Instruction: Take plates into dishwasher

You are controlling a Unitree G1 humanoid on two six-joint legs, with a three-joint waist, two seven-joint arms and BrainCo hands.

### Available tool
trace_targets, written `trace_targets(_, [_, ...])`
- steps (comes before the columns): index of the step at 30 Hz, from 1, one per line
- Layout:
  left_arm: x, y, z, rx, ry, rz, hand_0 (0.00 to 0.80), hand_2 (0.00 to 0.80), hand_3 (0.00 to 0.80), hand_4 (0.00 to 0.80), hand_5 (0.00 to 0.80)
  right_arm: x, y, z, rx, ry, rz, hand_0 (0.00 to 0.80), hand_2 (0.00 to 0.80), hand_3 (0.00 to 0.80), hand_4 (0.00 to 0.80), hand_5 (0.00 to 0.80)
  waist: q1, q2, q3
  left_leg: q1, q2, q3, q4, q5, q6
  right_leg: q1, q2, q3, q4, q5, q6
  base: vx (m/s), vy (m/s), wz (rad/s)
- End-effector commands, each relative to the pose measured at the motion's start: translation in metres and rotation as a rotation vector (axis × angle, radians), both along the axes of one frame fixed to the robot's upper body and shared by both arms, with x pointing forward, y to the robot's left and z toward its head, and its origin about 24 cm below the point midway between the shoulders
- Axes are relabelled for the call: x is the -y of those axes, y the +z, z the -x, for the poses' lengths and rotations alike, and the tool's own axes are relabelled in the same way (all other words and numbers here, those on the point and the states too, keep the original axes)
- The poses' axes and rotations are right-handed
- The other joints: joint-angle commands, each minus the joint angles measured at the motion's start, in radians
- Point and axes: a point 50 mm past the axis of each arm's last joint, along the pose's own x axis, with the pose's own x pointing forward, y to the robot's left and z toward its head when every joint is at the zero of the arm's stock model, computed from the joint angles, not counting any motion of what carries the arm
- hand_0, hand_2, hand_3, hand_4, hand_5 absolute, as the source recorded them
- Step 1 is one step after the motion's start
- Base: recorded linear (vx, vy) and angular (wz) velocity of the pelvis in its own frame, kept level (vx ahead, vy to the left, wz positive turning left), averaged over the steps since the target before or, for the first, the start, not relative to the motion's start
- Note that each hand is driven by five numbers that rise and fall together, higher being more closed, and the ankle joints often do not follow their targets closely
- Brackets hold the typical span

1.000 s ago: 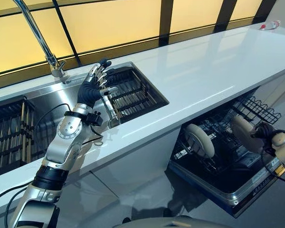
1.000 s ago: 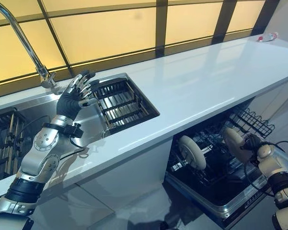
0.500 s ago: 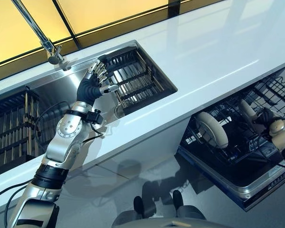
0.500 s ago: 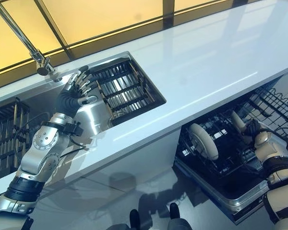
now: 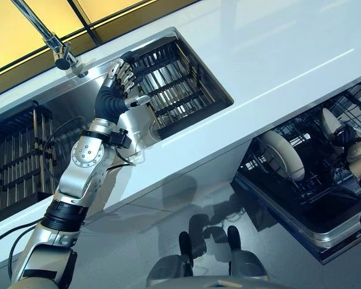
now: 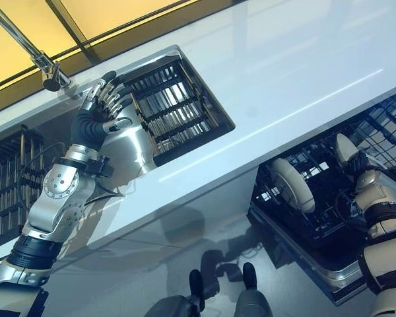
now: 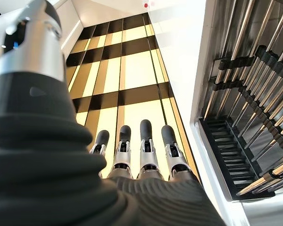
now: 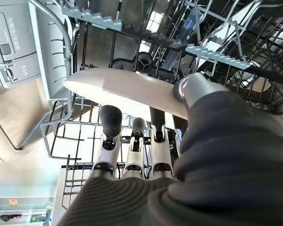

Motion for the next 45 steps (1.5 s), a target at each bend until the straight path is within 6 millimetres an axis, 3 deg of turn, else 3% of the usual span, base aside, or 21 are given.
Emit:
trace_targets(1, [0.014, 0.044, 0.004, 0.180, -0.085, 0.021, 0.000, 0.000, 0.000, 0.000, 0.000, 0.005, 0.018, -0.006, 0.016, -0.038, 0.036, 0.800, 0.800, 0.800, 0.800, 0.800, 0.016, -0.012, 0.032, -0.005, -0.077, -0.012, 0.001, -0.068, 0.064, -0.025, 0.027, -0.053, 0.004, -0.023, -0.012, -0.045, -0.028, 0.07])
trace_targets(7, [0.014, 0.047, 0.005, 0.194, -0.091, 0.005, 0.000, 0.000, 0.000, 0.000, 0.000, 0.012, 0.024, -0.002, 0.007, -0.063, 0.107, 0.800, 0.800, 0.800, 0.800, 0.800, 0.019, -0.018, 0.047, -0.012, -0.076, -0.011, 0.001, -0.065, 0.062, -0.032, 0.028, -0.056, 0.004, -0.016, -0.010, -0.021, -0.008, 0.02])
trace_targets(19, [0.012, 0.041, 0.008, 0.167, -0.092, -0.008, 0.000, 0.000, 0.000, 0.000, 0.000, 0.045, 0.044, 0.025, 0.028, -0.234, 0.274, 0.800, 0.800, 0.800, 0.800, 0.800, 0.015, -0.048, 0.021, 0.010, -0.071, -0.006, 0.001, -0.075, 0.060, -0.012, 0.033, -0.056, 0.004, -0.018, -0.002, 0.010, -0.004, 0.02])
trace_targets(20, [0.011, 0.039, 0.008, 0.163, -0.091, -0.007, 0.000, 0.000, 0.000, 0.000, 0.000, 0.048, 0.046, 0.027, 0.030, -0.246, 0.281, 0.351, 0.351, 0.351, 0.351, 0.351, 0.014, -0.050, 0.017, 0.012, -0.071, -0.007, 0.001, -0.076, 0.060, -0.010, 0.034, -0.054, 0.004, -0.018, -0.002, 0.000, 0.000, 0.00])
trace_targets(21, [0.011, 0.038, 0.008, 0.161, -0.091, -0.006, 0.000, 0.000, 0.000, 0.000, 0.000, 0.049, 0.046, 0.029, 0.028, -0.250, 0.291, 0.000, 0.000, 0.000, 0.000, 0.000, 0.014, -0.051, 0.014, 0.014, -0.070, -0.005, 0.001, -0.076, 0.060, -0.008, 0.034, -0.055, 0.004, -0.018, -0.001, 0.000, 0.000, 0.00])
trace_targets(36, [0.010, 0.030, 0.007, 0.117, -0.092, 0.006, 0.000, 0.000, 0.000, 0.000, 0.000, 0.049, 0.035, 0.035, -0.045, -0.213, 0.302, 0.000, 0.000, 0.000, 0.000, 0.000, 0.000, -0.089, -0.038, 0.048, -0.061, 0.005, 0.001, -0.090, 0.059, 0.026, 0.044, -0.042, 0.004, -0.027, 0.002, 0.009, 0.004, 0.00])
trace_targets(45, [0.003, 0.019, 0.008, 0.082, -0.062, 0.014, 0.000, 0.000, 0.000, 0.000, 0.000, 0.036, 0.024, 0.033, 0.048, -0.154, 0.139, 0.000, 0.000, 0.000, 0.000, 0.000, -0.022, -0.119, -0.081, 0.076, -0.054, 0.011, 0.001, -0.100, 0.060, 0.051, 0.054, -0.020, 0.004, -0.032, 0.001, 0.023, 0.024, -0.01])
